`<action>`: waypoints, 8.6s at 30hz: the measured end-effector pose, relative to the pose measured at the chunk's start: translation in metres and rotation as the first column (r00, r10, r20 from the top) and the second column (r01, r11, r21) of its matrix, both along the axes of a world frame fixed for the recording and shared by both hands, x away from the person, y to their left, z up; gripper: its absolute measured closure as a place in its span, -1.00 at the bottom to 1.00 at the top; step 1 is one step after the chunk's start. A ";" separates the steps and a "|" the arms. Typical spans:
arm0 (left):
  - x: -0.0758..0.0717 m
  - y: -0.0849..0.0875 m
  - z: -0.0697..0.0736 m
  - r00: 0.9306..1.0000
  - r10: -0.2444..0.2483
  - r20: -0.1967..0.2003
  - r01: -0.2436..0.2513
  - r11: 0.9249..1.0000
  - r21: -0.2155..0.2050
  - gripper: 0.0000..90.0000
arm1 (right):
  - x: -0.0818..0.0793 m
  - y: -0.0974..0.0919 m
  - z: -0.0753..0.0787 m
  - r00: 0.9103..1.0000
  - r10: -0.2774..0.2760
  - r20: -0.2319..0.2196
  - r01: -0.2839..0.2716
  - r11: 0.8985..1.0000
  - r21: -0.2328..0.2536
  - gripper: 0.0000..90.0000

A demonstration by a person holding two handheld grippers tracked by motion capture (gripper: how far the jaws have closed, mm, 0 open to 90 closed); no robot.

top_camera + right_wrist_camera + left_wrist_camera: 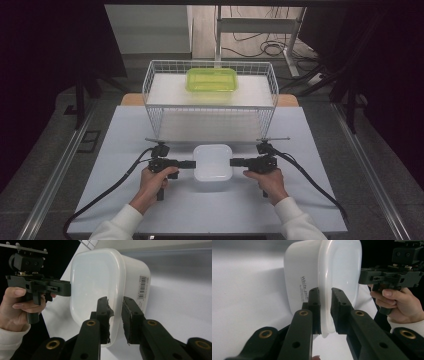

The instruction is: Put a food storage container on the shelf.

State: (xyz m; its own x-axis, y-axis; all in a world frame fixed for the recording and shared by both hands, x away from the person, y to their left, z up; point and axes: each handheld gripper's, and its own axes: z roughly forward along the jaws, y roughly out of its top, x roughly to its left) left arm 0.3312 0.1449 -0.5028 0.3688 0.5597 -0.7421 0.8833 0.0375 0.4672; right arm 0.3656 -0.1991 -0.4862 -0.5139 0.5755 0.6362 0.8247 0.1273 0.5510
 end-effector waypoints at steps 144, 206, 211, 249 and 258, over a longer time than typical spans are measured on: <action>0.041 0.017 0.195 0.923 0.021 0.384 -0.013 1.000 -0.024 0.76 | 0.024 0.012 0.193 0.908 -0.011 0.419 -0.019 0.997 0.068 0.72; 0.125 0.020 0.230 0.938 0.084 0.337 -0.087 0.996 -0.005 0.75 | 0.113 0.025 0.234 0.945 -0.043 0.325 0.032 0.999 0.038 0.73; 0.131 0.024 0.228 0.944 0.105 0.312 -0.100 0.994 -0.032 0.74 | 0.121 0.026 0.232 0.953 -0.052 0.299 0.034 0.997 0.065 0.73; 0.170 0.037 0.207 0.971 0.155 0.183 -0.118 0.973 -0.199 0.33 | 0.164 0.026 0.213 0.977 -0.208 0.045 0.191 0.950 0.248 0.31; 0.147 0.045 0.220 0.919 0.152 0.363 -0.139 0.988 -0.061 -0.15 | 0.149 0.012 0.225 0.944 -0.216 0.248 0.175 0.968 0.177 -0.04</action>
State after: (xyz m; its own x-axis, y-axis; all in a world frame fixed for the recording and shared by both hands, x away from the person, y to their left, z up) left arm 0.4779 0.1895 -0.2827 0.5346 0.6049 -0.5902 0.6344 0.1741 0.7531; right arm 0.5142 -0.1868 -0.2616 -0.5618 0.5897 0.5801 0.6473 -0.1233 0.7522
